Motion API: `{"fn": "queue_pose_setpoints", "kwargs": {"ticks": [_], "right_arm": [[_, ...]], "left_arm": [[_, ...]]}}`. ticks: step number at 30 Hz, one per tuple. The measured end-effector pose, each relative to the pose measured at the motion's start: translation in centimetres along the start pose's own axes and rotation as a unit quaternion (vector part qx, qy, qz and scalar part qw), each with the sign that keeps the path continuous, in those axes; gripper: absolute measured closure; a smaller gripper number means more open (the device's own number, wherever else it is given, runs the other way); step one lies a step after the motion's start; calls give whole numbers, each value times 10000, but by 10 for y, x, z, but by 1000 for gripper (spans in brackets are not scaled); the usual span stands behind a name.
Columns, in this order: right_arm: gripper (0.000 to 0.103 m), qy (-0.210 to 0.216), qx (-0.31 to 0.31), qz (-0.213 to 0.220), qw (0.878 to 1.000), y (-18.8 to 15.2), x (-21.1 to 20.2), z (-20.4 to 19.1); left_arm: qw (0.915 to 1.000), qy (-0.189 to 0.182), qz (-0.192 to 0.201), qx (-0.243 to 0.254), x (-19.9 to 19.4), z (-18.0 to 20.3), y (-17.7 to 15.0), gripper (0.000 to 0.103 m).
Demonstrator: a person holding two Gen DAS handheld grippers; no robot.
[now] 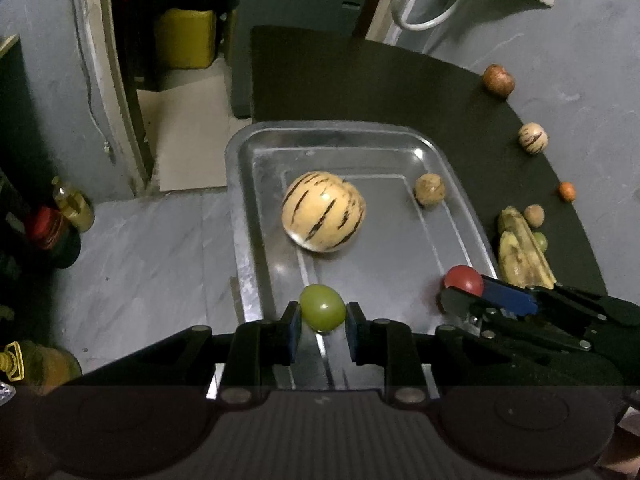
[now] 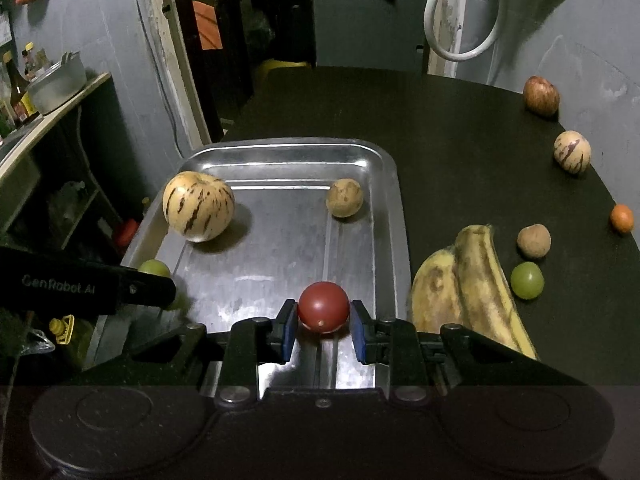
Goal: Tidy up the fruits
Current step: 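Release the green fruit into the tray with the left tool while the right tool releases the red fruit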
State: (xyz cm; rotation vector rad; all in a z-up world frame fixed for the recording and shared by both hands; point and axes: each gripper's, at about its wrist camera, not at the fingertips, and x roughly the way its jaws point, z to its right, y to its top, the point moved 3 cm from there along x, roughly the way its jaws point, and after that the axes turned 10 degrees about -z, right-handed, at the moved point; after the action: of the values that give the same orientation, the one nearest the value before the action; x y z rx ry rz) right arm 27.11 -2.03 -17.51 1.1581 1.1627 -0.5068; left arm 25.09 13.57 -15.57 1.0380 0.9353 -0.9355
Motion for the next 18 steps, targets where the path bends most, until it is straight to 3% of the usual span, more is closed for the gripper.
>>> {"fn": "queue_pose_setpoints", "kwargs": {"ticks": [7, 13, 18], "right_arm": [[68, 1, -48, 40, 10000, -5, -4, -3], [52, -6, -92, 165, 9998, -11, -21, 2], [30, -4, -192, 351, 9992, -17, -52, 7]], "left_arm": [[10000, 12, -44, -67, 1, -5, -2, 77], [10000, 19, 27, -68, -4, -2, -3, 65], [9998, -31, 188, -103, -21, 0, -6, 52]]}}
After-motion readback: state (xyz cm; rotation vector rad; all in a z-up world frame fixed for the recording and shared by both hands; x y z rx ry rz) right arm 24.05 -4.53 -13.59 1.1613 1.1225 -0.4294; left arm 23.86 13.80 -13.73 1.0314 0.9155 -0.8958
